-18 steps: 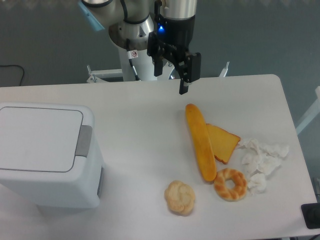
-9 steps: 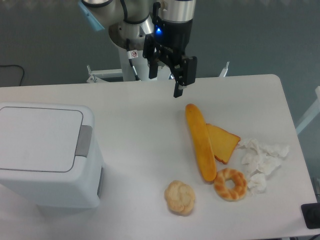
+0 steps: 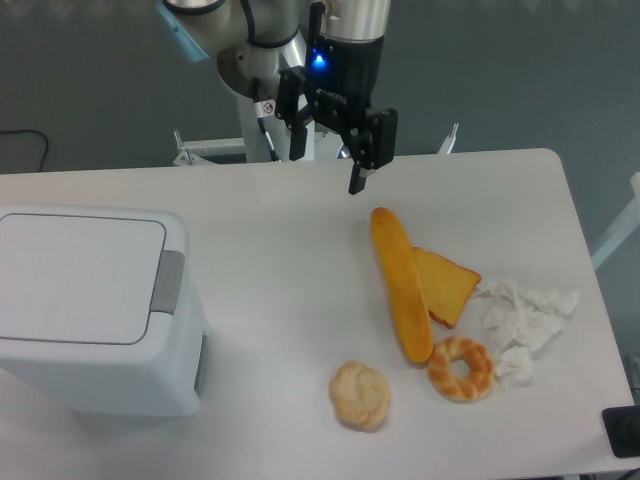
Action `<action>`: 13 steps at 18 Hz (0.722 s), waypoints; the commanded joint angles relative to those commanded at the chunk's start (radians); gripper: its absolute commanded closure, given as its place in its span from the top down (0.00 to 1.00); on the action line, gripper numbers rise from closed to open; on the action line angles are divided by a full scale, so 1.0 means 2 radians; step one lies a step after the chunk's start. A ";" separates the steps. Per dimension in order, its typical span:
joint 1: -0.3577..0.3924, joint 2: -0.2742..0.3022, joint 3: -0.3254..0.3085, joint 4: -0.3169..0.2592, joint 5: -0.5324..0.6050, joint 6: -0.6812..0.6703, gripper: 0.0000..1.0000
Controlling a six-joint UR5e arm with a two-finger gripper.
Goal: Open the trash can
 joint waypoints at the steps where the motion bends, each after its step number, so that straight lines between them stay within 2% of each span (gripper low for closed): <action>1: -0.001 -0.002 0.002 0.008 -0.008 -0.020 1.00; 3: -0.002 -0.007 0.005 0.023 -0.015 -0.074 1.00; 6: -0.004 -0.015 0.008 0.031 -0.033 -0.165 1.00; 7: -0.004 -0.016 0.008 0.042 -0.043 -0.176 1.00; 9: -0.004 -0.017 0.008 0.045 -0.058 -0.202 1.00; 13: -0.005 -0.030 0.014 0.059 -0.093 -0.307 1.00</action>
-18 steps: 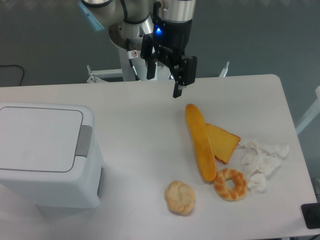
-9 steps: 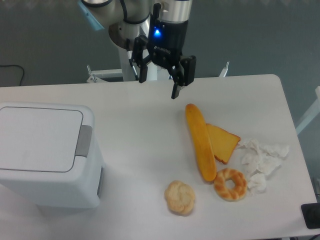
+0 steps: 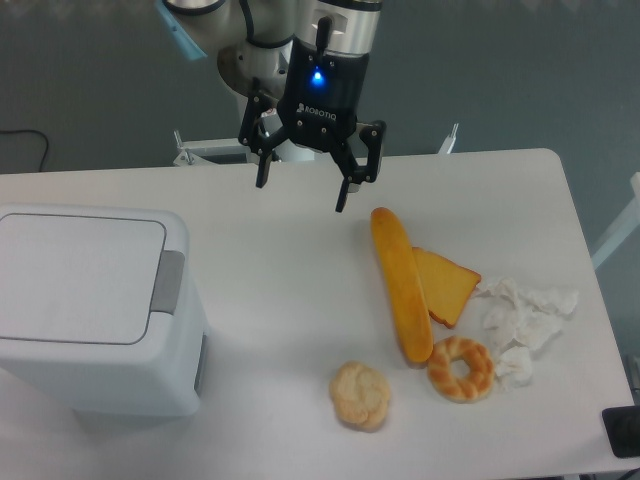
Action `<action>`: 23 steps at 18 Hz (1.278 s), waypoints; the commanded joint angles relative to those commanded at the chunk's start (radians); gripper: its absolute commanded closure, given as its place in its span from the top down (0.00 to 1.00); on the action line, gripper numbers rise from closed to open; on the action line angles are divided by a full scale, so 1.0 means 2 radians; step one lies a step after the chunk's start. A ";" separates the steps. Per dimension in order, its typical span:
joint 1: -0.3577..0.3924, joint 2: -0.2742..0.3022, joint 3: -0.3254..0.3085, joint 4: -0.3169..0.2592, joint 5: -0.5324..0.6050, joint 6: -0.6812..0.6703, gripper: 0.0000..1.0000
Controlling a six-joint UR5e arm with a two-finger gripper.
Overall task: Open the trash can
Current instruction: 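Move the open gripper toward the white trash can lid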
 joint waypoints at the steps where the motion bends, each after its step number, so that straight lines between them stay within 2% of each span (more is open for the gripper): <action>1: -0.001 -0.005 0.002 0.010 -0.017 -0.025 1.00; 5: -0.011 -0.021 0.010 0.035 -0.044 -0.085 1.00; 15: -0.046 -0.049 0.017 0.036 -0.045 -0.087 1.00; 23: -0.059 -0.064 0.013 0.036 -0.045 -0.086 1.00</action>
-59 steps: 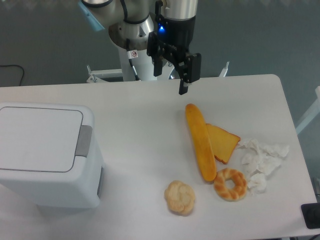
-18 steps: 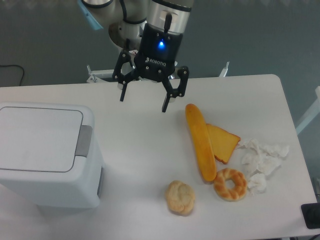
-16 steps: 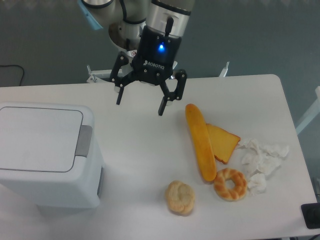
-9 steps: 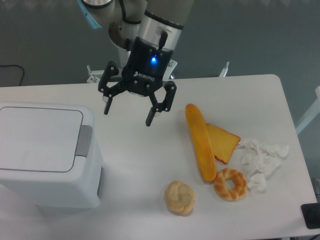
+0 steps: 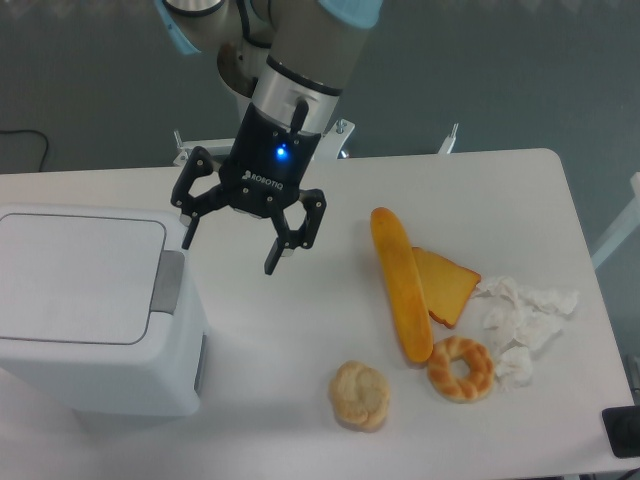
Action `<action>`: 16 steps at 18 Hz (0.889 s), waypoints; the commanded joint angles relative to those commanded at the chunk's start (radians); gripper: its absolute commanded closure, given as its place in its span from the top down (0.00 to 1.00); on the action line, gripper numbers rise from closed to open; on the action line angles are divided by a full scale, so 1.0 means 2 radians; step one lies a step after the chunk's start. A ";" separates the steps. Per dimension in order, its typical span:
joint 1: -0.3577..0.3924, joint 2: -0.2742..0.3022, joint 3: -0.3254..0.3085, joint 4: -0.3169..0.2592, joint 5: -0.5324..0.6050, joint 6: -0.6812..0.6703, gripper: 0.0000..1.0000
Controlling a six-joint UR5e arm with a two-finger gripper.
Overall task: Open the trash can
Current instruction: 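Move the open gripper toward the white trash can lid, then lower the gripper onto the lid edge beside the can's grey panel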
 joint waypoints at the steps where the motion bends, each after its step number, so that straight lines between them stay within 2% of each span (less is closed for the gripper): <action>1: -0.001 -0.004 0.000 0.000 -0.001 0.001 1.00; 16: -0.004 -0.025 0.007 0.002 -0.021 0.003 1.00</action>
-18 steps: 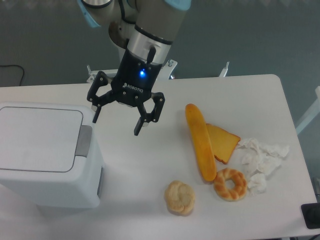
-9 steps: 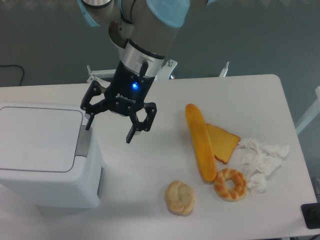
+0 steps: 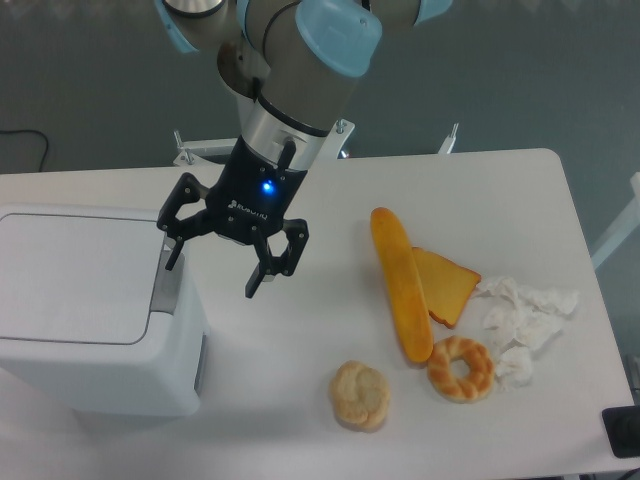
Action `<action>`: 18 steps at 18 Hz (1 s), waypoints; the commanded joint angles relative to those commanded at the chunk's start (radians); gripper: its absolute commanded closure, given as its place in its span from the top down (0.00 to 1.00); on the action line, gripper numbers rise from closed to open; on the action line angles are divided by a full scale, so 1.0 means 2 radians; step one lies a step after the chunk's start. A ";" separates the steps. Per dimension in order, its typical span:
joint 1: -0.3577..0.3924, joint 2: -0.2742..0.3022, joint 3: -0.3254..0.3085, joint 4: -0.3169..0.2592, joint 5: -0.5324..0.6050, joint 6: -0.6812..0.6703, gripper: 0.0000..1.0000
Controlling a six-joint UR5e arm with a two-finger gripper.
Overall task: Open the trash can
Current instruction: 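Lower the gripper onto the lid edge beside the can's grey panel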
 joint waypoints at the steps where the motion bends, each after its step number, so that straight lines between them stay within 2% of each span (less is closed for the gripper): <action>1: 0.000 -0.002 0.000 0.000 0.000 0.001 1.00; 18: -0.002 -0.012 0.000 0.007 -0.001 0.002 1.00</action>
